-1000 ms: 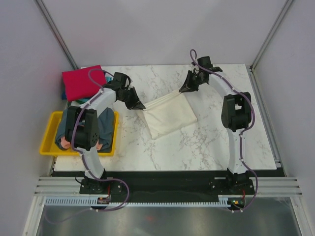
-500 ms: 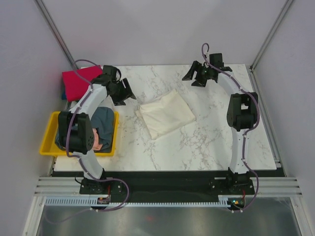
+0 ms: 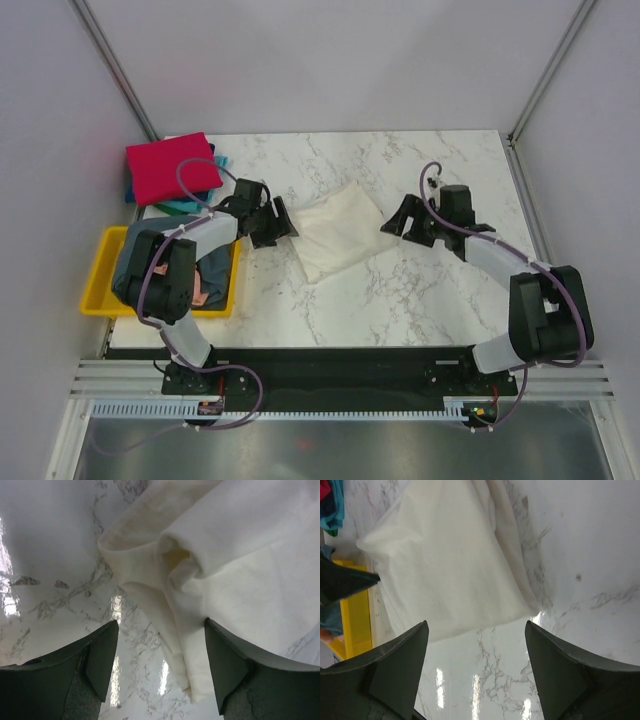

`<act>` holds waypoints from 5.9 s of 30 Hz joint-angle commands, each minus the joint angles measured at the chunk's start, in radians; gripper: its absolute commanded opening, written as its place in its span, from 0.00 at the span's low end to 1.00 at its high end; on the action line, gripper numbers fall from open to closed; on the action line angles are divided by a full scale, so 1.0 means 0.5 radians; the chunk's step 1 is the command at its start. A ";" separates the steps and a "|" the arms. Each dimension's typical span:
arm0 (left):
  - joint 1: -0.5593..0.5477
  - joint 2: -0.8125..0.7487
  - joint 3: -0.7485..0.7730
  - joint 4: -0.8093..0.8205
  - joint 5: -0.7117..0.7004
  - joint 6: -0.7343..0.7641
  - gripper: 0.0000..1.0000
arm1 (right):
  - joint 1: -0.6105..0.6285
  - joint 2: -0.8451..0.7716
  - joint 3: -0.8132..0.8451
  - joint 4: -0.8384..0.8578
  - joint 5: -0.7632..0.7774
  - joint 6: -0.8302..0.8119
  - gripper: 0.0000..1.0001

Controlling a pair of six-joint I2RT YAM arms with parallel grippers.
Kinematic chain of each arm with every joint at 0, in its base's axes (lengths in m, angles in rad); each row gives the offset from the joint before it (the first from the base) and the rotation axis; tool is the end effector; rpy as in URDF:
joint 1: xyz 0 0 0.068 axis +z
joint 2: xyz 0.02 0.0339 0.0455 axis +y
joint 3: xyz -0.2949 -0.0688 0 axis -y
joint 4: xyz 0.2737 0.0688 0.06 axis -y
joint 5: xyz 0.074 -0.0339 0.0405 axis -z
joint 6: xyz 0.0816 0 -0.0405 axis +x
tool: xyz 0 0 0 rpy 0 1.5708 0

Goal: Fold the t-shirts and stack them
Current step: Neatly place the folded tshirt to the corner, then reset both grippers

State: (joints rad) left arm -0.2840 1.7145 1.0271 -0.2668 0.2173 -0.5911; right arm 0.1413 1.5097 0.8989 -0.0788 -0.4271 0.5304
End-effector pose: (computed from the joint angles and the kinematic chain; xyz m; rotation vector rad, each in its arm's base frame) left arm 0.3797 -0.1292 0.1527 -0.3092 2.5900 -0.6093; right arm 0.3665 0.0863 0.2057 0.2150 2.3137 0.8325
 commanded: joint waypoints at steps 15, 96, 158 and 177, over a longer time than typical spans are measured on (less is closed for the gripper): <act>0.003 0.390 0.133 0.399 -0.204 -0.189 0.51 | 0.227 -0.243 -0.773 0.928 -0.115 0.151 0.84; 0.967 0.222 2.262 -0.865 0.161 1.176 0.02 | 0.162 -0.096 -0.804 1.004 -0.223 0.240 0.82; 1.195 0.845 2.603 -0.175 -0.977 1.071 0.72 | 0.159 -0.105 -0.819 1.084 -0.247 0.268 0.81; 0.415 -0.213 1.058 -0.270 -0.503 0.510 0.72 | 0.156 -0.148 -0.853 1.109 -0.220 0.274 0.81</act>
State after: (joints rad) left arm 0.0219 1.7538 1.6619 -0.3958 -0.1074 -0.2905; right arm 0.2249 1.4643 0.4736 0.4408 -0.5262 0.6678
